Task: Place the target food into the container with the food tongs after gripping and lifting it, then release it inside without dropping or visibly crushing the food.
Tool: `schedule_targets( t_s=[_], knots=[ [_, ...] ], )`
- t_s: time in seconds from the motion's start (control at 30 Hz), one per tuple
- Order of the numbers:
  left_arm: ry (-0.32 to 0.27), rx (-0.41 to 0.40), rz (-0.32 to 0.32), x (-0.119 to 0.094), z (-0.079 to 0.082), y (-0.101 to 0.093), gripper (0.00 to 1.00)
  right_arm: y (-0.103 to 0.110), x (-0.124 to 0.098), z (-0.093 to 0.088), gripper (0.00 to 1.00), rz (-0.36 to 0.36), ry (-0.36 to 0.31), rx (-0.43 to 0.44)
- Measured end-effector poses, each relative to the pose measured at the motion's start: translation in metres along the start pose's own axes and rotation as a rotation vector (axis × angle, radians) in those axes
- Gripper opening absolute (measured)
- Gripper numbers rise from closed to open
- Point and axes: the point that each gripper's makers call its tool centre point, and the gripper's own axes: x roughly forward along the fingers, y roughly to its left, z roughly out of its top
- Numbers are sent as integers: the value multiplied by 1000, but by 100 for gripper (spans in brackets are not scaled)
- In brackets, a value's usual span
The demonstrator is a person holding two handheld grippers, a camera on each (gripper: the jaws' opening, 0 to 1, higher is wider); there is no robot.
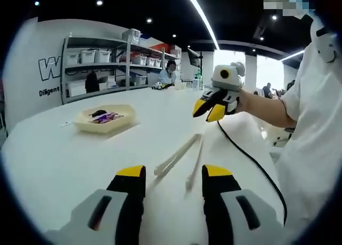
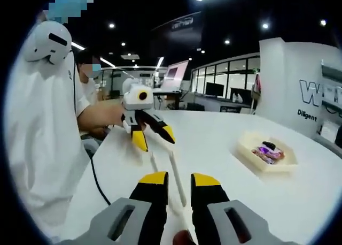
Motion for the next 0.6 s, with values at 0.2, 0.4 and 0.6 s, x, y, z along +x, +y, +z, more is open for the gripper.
schedule_targets(
  t_s=[0.2, 0.4, 0.6],
  knots=[
    [-15, 5, 13, -3, 2, -9, 40, 5, -13, 10, 8, -63, -17, -12],
    [-31, 14, 31, -9, 6, -13, 40, 11, -29, 25, 8, -114, -36, -17],
    [-51, 16, 49, -15, 11, -17, 40, 17, -42, 33, 8, -155, -49, 3]
  ],
)
